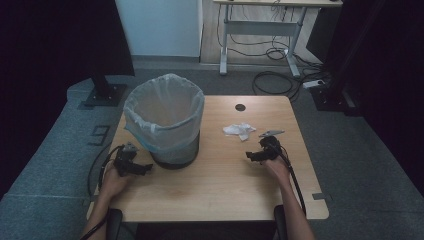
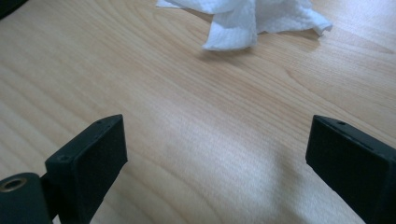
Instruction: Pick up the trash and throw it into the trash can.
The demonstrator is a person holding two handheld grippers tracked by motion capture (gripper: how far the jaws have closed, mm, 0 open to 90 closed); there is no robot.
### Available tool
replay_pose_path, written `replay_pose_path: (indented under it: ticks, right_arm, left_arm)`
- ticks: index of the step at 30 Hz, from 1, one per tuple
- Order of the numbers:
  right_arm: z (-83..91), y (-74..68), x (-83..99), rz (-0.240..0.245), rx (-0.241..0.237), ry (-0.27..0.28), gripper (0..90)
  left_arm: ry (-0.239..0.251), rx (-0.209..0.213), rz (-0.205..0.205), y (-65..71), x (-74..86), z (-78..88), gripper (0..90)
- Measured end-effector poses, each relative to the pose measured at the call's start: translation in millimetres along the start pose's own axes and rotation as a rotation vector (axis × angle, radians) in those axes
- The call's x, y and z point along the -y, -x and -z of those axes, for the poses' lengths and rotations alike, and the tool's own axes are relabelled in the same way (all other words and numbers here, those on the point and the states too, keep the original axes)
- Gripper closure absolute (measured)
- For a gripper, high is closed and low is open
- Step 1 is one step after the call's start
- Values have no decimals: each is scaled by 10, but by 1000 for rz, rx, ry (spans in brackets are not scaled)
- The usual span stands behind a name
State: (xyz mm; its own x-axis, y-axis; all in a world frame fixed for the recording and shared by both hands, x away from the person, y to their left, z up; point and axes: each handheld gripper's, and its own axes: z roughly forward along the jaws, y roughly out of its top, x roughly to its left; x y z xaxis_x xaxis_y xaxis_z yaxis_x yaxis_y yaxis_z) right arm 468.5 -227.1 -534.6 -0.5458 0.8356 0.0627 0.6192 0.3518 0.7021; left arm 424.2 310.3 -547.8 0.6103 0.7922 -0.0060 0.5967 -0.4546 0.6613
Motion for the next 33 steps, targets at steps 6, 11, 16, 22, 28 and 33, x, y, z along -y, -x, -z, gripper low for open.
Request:
replay_pose_path:
  ticks: [6, 11, 16, 22, 28, 33]
  right_arm:
    - [-106, 32, -161, -1, 16, -24, 52]
    - [-197, 64, -287, -4, 27, -35, 57]
    - [-275, 113, -414, -16, 35, -34, 61]
    - [-377, 132, -586, 6, 40, -47, 62]
    - [-512, 153, -743, 5, 57, -50, 75]
    - [-629, 194, -825, 1, 65, -60, 111]
  left_arm:
    - [-1, 1, -1, 1, -3, -1, 0]
    - [-1, 1, -1, 2, -4, -2, 0]
    - [-1, 1, 0, 3, -5, -3, 0]
    - [0, 1, 1, 5, -7, -6, 0]
    - [1, 2, 2, 6, -9, -8, 0]
    - [0, 1, 3, 11, -15, -13, 0]
